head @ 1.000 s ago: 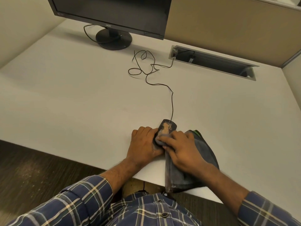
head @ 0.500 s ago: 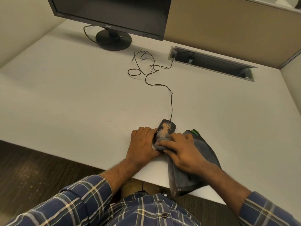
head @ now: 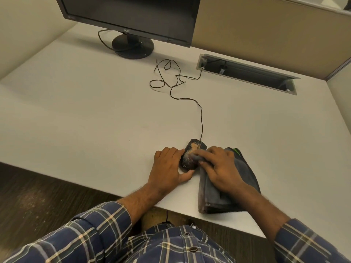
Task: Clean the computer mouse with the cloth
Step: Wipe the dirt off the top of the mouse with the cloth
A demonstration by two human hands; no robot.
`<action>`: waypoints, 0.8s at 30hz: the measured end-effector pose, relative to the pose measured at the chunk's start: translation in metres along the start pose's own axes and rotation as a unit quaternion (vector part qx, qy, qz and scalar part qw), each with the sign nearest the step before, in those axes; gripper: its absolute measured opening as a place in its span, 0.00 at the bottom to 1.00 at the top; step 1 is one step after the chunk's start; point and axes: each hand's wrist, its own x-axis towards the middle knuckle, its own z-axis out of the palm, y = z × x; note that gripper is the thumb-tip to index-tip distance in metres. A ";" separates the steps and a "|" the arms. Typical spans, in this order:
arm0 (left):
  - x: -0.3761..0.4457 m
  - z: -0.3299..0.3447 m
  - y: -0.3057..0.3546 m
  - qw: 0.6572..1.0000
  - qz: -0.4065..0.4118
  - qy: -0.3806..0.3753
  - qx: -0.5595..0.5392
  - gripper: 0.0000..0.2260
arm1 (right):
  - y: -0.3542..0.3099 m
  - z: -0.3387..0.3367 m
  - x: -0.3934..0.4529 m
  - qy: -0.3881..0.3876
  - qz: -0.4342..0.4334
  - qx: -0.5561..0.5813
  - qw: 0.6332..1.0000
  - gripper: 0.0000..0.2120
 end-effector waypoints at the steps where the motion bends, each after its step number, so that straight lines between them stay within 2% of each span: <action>1: 0.000 0.000 0.000 1.000 0.000 -0.003 0.005 0.26 | -0.001 0.001 0.005 0.020 0.025 0.003 0.999 0.16; 4: 0.000 -0.001 0.000 1.000 -0.001 0.005 -0.002 0.24 | -0.012 0.009 0.005 0.025 0.037 0.008 0.999 0.17; 9: 0.000 0.000 -0.002 1.000 0.001 0.015 -0.026 0.23 | -0.014 0.009 -0.016 -0.053 -0.070 -0.013 0.996 0.17; 14: 0.000 0.000 0.000 1.000 -0.006 -0.002 0.001 0.27 | -0.004 -0.008 0.000 0.068 -0.009 0.079 0.994 0.17; 18: 0.000 -0.002 0.000 1.000 -0.004 0.003 -0.008 0.26 | -0.007 -0.003 0.002 0.027 -0.050 -0.005 0.998 0.16; 22: 0.001 -0.002 0.002 1.000 -0.001 0.008 0.001 0.28 | -0.002 0.007 0.003 0.053 0.037 -0.023 0.998 0.18; 24: 0.001 -0.002 0.002 1.000 -0.002 0.011 -0.001 0.27 | -0.003 0.011 0.000 0.050 0.043 -0.022 0.998 0.20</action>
